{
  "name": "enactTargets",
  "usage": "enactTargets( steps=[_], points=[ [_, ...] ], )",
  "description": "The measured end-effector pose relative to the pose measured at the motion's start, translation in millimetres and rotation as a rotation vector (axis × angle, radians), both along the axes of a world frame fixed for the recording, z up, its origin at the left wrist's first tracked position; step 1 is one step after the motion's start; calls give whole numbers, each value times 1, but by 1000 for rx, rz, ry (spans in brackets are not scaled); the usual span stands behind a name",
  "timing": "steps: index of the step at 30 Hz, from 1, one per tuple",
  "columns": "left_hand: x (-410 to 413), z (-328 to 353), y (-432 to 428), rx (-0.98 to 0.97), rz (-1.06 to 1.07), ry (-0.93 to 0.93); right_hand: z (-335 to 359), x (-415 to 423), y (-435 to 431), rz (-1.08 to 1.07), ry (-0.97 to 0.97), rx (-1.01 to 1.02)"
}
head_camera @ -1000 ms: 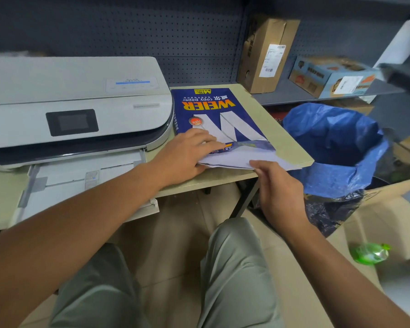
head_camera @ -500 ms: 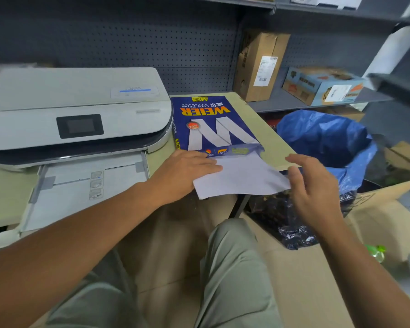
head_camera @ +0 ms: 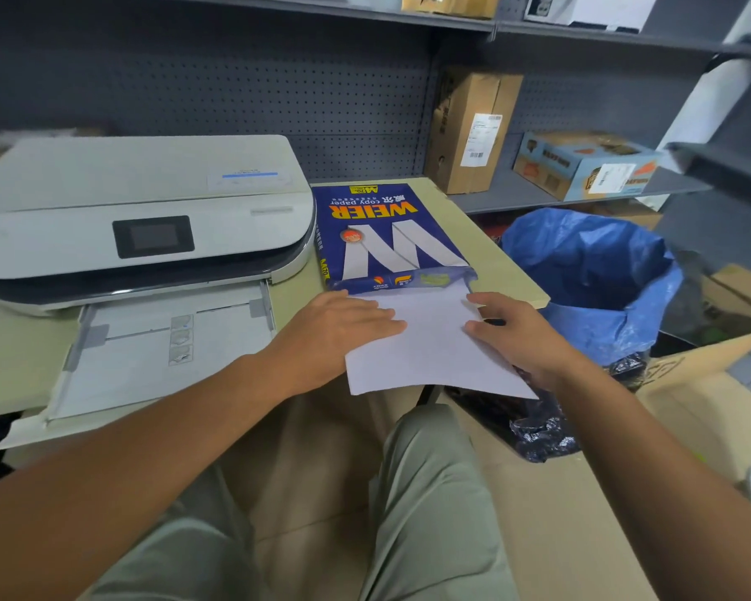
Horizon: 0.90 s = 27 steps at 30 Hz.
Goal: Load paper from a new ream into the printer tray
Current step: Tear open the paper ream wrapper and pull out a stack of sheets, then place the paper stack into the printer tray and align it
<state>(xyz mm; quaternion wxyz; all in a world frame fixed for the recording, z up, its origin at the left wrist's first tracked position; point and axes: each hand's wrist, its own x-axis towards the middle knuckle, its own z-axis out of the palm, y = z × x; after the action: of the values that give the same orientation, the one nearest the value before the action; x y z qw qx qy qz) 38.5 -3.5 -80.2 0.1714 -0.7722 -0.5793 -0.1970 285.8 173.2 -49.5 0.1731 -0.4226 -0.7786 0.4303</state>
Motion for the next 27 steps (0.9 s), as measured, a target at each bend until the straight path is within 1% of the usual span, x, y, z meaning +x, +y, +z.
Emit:
enactTargets(
  steps=[3, 7, 9, 15, 19, 23, 27],
  points=[
    [2, 1, -6, -19, -5, 12, 1, 1, -7, 4, 18, 124],
    [8, 10, -13, 3, -13, 15, 9, 6, -21, -9, -37, 356],
    [16, 18, -18, 26, -23, 2, 17, 13, -30, -10, -66, 423],
    [41, 44, -36, 95, -59, -20, 45, 40, -53, -10, -96, 505],
    [50, 56, -50, 117, -65, 10, 63, 55, -71, -14, -82, 527],
    [55, 64, -66, 164, -44, 13, 77, 64, -86, 1, -39, 560],
    [62, 62, -78, 190, -15, -30, 87, 68, -94, 30, 24, 597]
  ],
)
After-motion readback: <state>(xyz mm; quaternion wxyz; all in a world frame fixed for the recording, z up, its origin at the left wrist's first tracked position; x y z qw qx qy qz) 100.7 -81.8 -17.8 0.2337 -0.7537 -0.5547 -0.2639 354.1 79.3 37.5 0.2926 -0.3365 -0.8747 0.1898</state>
